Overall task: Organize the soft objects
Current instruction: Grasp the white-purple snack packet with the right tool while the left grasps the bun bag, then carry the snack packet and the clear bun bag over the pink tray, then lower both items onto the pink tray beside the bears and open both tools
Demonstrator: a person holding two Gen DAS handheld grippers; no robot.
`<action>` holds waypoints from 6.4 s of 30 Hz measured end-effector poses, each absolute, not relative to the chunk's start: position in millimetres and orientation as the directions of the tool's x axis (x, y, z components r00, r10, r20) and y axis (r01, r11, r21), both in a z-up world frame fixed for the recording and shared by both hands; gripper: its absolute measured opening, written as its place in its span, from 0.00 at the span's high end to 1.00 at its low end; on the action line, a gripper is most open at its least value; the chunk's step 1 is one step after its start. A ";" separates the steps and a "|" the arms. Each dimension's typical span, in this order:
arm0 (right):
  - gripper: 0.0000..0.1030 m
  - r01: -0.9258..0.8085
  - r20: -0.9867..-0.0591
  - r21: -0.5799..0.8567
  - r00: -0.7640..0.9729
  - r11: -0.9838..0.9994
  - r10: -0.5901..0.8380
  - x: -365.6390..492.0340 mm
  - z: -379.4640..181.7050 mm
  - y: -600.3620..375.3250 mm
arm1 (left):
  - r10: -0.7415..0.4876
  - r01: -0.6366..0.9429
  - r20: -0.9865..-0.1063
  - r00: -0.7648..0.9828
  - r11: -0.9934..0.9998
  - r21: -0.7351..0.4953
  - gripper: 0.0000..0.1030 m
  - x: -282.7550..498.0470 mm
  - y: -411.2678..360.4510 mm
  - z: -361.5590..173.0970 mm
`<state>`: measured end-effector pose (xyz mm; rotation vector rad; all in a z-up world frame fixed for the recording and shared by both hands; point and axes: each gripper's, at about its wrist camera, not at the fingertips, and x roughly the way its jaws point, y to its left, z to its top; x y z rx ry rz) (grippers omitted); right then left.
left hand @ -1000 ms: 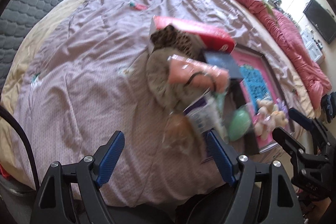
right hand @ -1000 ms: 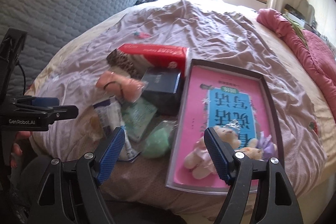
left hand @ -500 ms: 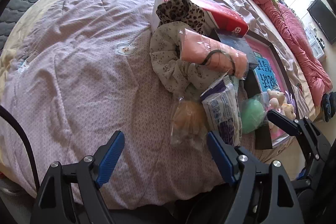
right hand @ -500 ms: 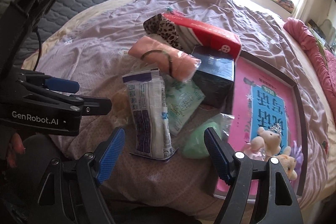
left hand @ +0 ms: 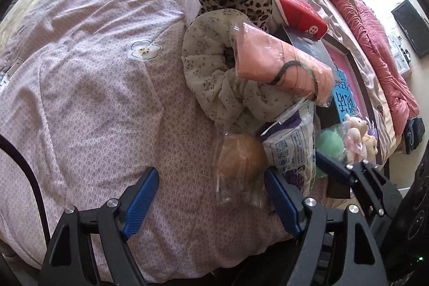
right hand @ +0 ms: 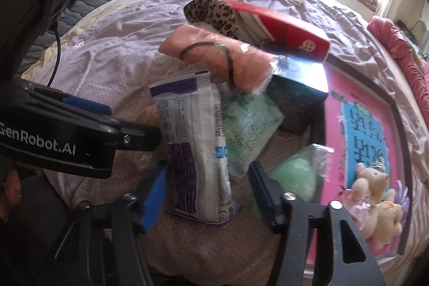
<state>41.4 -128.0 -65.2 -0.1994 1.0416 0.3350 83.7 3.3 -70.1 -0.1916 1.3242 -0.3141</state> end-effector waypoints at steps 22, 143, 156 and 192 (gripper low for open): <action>0.61 -0.203 -0.804 0.192 0.529 0.960 0.273 35.3 -30.6 -202.0 | -0.455 0.130 -0.870 0.190 0.890 -0.437 0.59 94.2 -22.1 -83.2; 0.61 0.252 -0.862 0.198 0.505 0.947 0.046 63.8 -48.4 -384.1 | -0.373 0.476 -0.918 0.132 0.837 -0.271 0.58 137.1 -236.3 -56.4; 0.41 0.269 -0.858 0.178 0.513 0.947 0.015 59.8 -39.6 -387.7 | -0.363 0.493 -0.921 0.140 0.832 -0.253 0.49 135.0 -241.3 -52.7; 0.22 0.325 -0.807 0.136 0.585 0.936 -0.086 36.6 0.3 -396.7 | -0.359 0.522 -0.895 0.265 0.834 -0.180 0.29 108.7 -230.3 -5.6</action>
